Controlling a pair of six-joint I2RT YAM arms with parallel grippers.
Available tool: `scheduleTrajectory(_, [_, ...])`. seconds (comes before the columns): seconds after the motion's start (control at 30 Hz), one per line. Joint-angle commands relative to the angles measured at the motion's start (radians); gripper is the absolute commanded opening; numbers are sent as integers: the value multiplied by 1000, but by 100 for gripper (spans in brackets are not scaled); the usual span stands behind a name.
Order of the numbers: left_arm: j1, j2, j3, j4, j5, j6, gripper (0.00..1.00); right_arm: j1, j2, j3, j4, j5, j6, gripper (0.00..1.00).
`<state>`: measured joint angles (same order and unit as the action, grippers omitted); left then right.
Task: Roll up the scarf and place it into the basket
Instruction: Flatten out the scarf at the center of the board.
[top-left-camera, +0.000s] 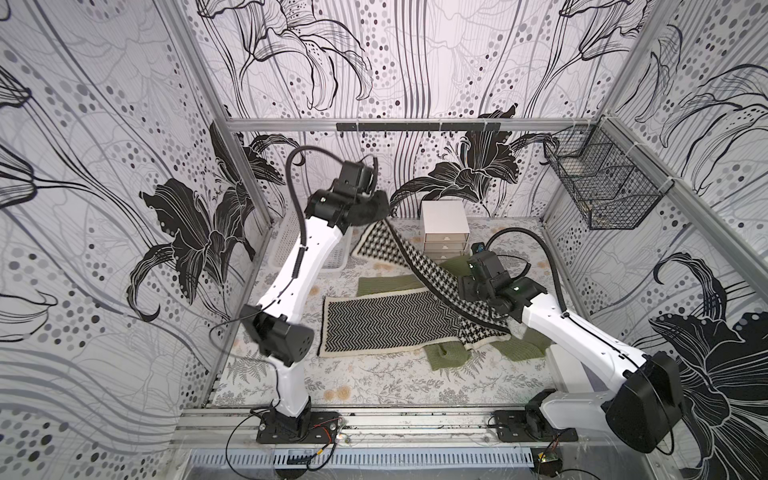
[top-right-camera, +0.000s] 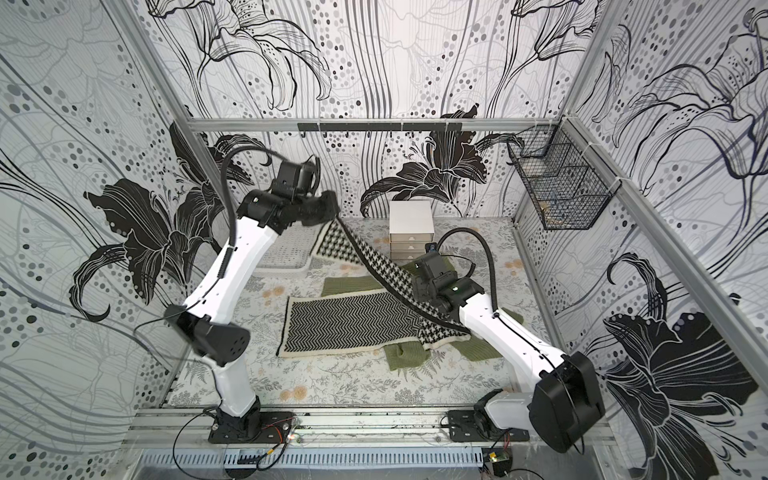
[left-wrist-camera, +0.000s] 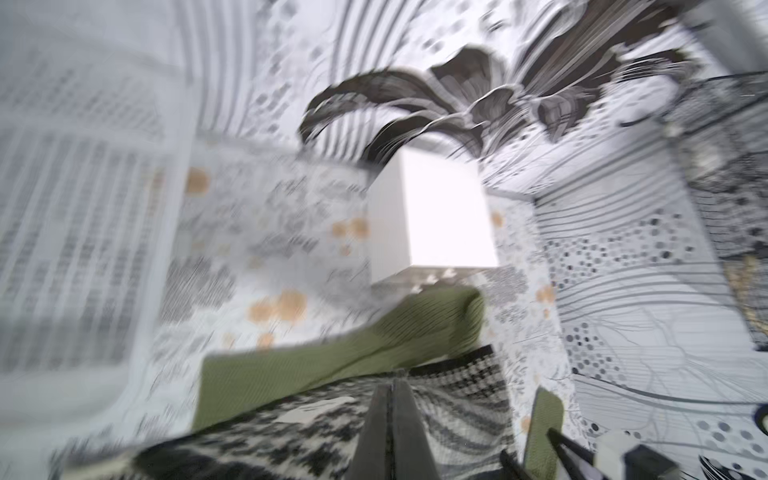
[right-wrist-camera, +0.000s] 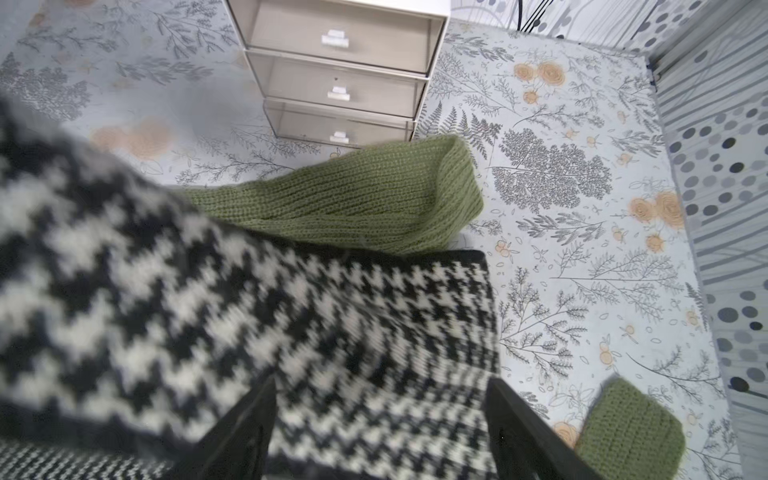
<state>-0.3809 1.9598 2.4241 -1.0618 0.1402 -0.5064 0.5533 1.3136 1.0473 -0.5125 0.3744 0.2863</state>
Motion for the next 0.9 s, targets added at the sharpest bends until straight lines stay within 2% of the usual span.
scheduleTrajectory(0.0, [-25,-70,31,-216,-10,177,0,-15,-22,11,-34,-12,-14,81])
scheduleTrajectory(0.07, [-9,-271,-352,-65,-59,154,0,-18,-28,-6,-40,-7,-13,82])
scheduleTrajectory(0.13, [63,-466,-719,92,-8,84,0,-22,-30,-27,-52,0,-4,82])
scheduleTrajectory(0.23, [134,-625,-977,142,-12,30,0,-52,-18,-62,-83,-3,13,83])
scheduleTrajectory(0.4, [172,-725,-1102,92,-78,17,0,-201,-5,-185,-61,-92,75,84])
scheduleTrajectory(0.5, [190,-741,-1155,96,-55,8,0,-333,-12,-247,0,-244,78,84])
scheduleTrajectory(0.63, [192,-730,-1199,113,-50,6,0,-368,31,-225,-6,-314,45,84])
scheduleTrajectory(0.77, [201,-713,-1233,121,-50,4,0,-389,73,-222,31,-452,41,83])
scheduleTrajectory(0.87, [210,-710,-1247,140,-42,7,0,-392,110,-204,38,-553,32,79])
